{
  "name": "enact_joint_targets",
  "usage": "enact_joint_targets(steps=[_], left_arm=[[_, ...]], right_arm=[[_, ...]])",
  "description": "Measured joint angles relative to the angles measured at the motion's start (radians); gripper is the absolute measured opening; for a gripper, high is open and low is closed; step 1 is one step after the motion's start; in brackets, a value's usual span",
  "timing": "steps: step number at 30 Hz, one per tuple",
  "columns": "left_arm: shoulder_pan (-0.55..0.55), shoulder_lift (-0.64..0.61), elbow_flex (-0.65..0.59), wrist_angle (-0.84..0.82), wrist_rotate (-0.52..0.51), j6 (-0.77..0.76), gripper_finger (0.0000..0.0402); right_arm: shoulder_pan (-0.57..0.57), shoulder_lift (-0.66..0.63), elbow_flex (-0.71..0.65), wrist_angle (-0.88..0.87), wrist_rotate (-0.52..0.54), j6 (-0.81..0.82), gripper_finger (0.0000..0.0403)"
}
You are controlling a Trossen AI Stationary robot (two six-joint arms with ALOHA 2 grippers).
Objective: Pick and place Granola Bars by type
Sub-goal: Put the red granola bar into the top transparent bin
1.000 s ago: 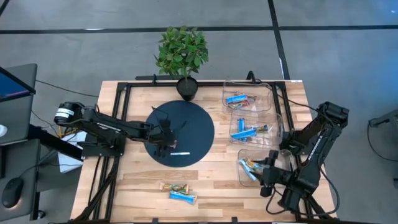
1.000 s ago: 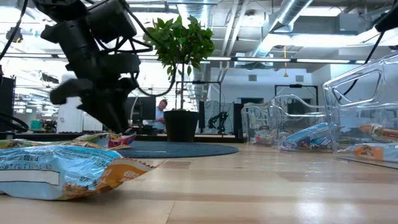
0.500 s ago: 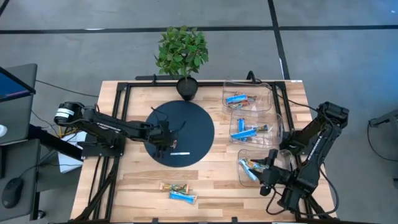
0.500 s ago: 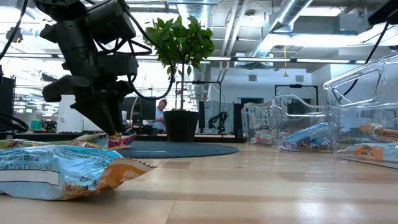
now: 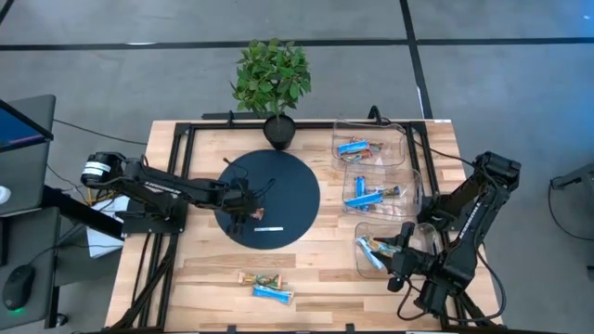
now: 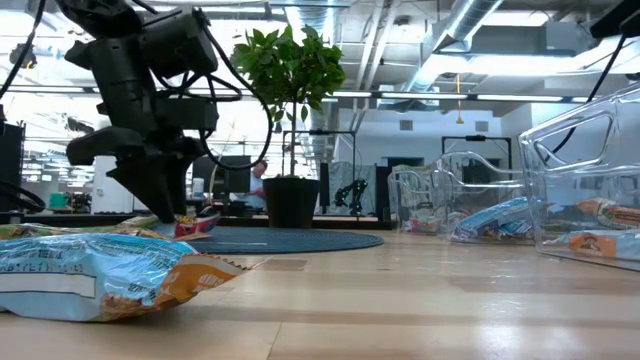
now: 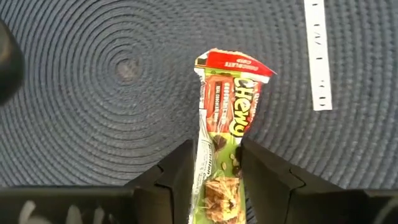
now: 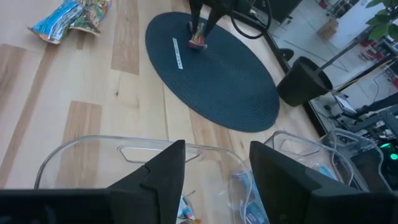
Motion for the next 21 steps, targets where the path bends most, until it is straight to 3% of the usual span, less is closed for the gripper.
enact_joint_targets(steps=[13, 21], left_arm=[[0.029, 0.000, 0.000, -0.012, 0.025, -0.018, 0.0233], [0.050, 0.000, -0.027, -0.034, 0.028, -0.085, 0.0245]], right_arm=[[0.000, 0.000, 0.000, 0.016, -0.001, -0.001, 0.0170], [0.000, 0.000, 0.000, 0.017, -0.001, -0.001, 0.0169]])
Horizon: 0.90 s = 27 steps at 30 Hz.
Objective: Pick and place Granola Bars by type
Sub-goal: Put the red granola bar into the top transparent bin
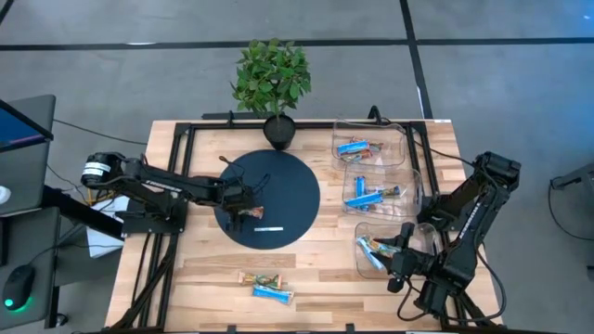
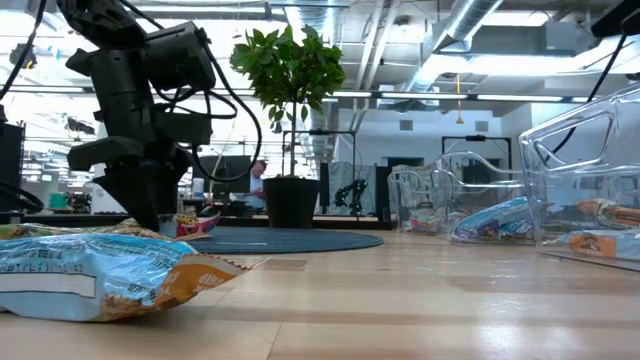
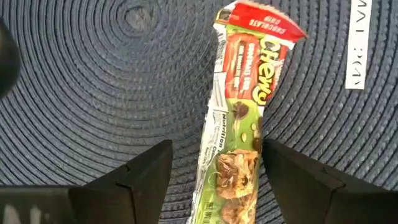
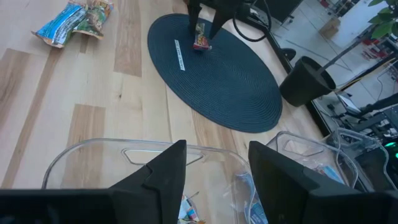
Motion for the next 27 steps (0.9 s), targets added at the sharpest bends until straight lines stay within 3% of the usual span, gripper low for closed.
enact_joint_targets(steps=[8, 27], left_arm=[[0.013, 0.000, -0.006, 0.002, 0.031, 0.002, 0.0236], [0.013, 0.000, -0.007, 0.040, 0.044, 0.069, 0.0129]], right_arm=[[0.000, 0.000, 0.000, 0.000, 0.000, -0.002, 0.0169], [0.000, 0.000, 0.000, 0.007, 0.001, -0.026, 0.0169]])
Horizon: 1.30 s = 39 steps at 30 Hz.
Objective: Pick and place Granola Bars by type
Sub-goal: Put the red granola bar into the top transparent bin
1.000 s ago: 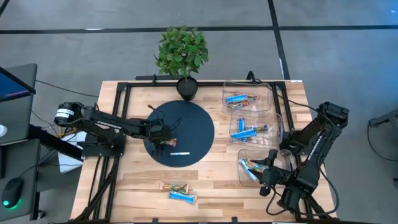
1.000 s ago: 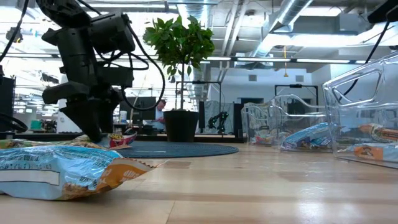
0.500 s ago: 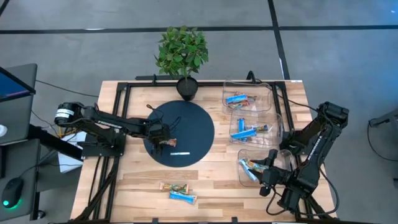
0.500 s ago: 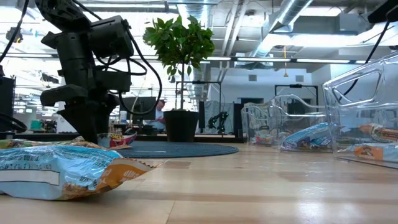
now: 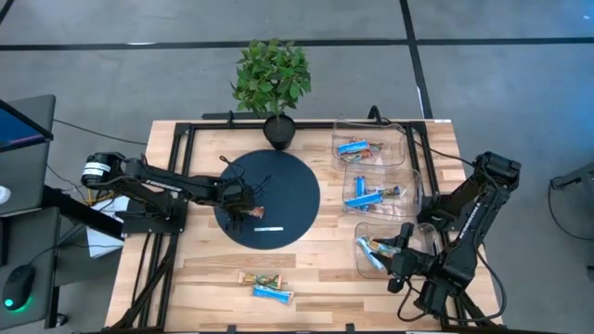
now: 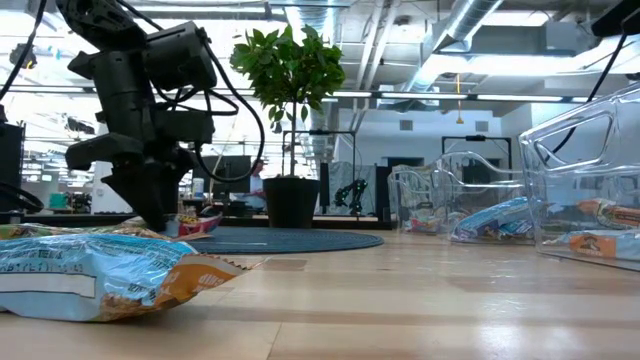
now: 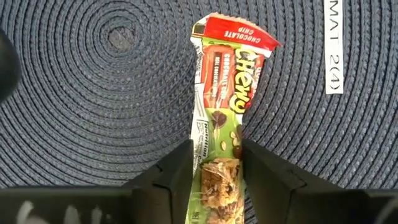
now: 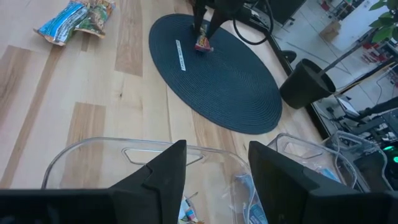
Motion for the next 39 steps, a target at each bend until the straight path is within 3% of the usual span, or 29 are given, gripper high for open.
enact_joint_targets(steps=[12, 24, 39], left_arm=[[0.000, 0.000, 0.000, 0.001, -0.003, 0.000, 0.0061], [-0.001, 0.000, 0.033, 0.057, -0.002, 0.003, 0.0053], [0.003, 0.000, 0.042, 0.614, -0.038, 0.211, 0.0053]], right_arm=[[0.000, 0.000, 0.000, -0.001, 0.000, -0.001, 0.0169], [-0.001, 0.000, 0.000, -0.003, 0.000, -0.001, 0.0169], [-0.043, 0.000, 0.000, -0.005, -0.001, -0.003, 0.0169]])
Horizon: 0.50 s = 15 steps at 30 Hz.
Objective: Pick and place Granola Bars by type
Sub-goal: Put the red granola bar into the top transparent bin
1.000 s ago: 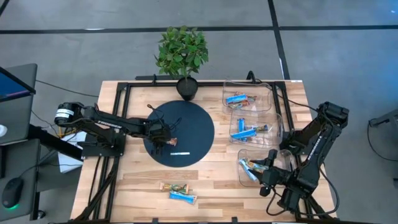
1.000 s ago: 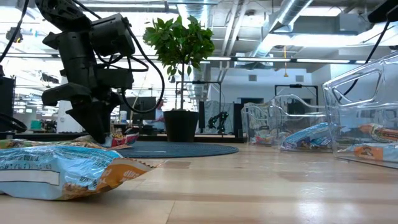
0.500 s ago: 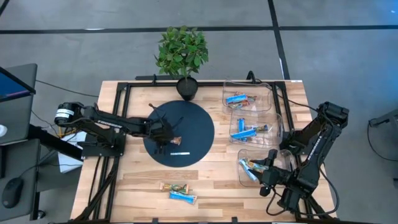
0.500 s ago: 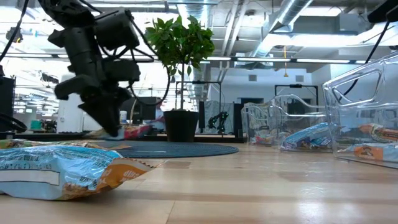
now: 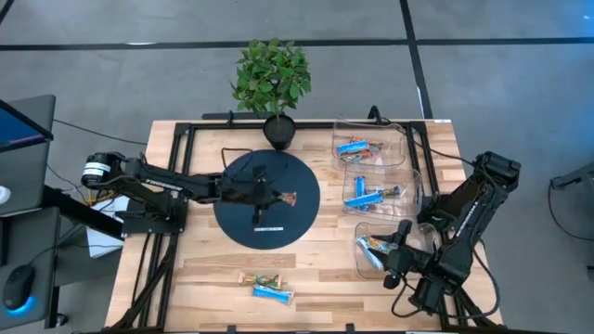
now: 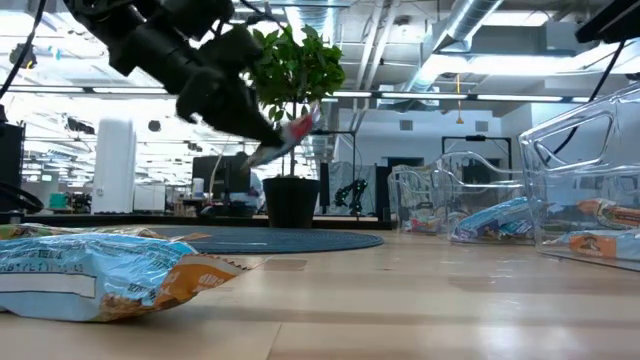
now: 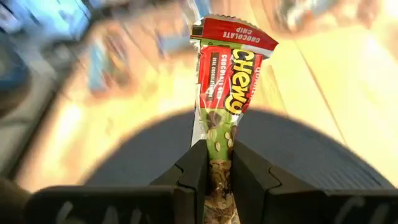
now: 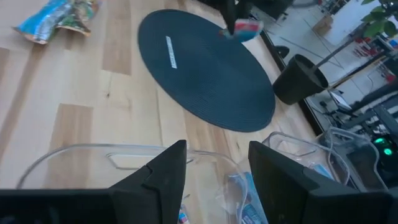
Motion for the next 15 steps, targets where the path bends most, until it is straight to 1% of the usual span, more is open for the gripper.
enact_joint_targets(steps=[5, 11, 15], left_arm=[[0.038, 0.000, 0.000, 0.161, 0.007, 0.048, 0.0053], [0.110, 0.000, 0.000, 0.296, 0.083, 0.062, 0.0053], [0.142, 0.026, 0.002, 0.388, 0.139, 0.062, 0.0053]], right_arm=[[-0.030, 0.000, 0.000, -0.002, -0.001, -0.016, 0.0169], [-0.047, 0.000, 0.000, 0.002, -0.002, -0.040, 0.0169], [-0.047, 0.000, 0.000, 0.001, -0.002, -0.049, 0.0169]])
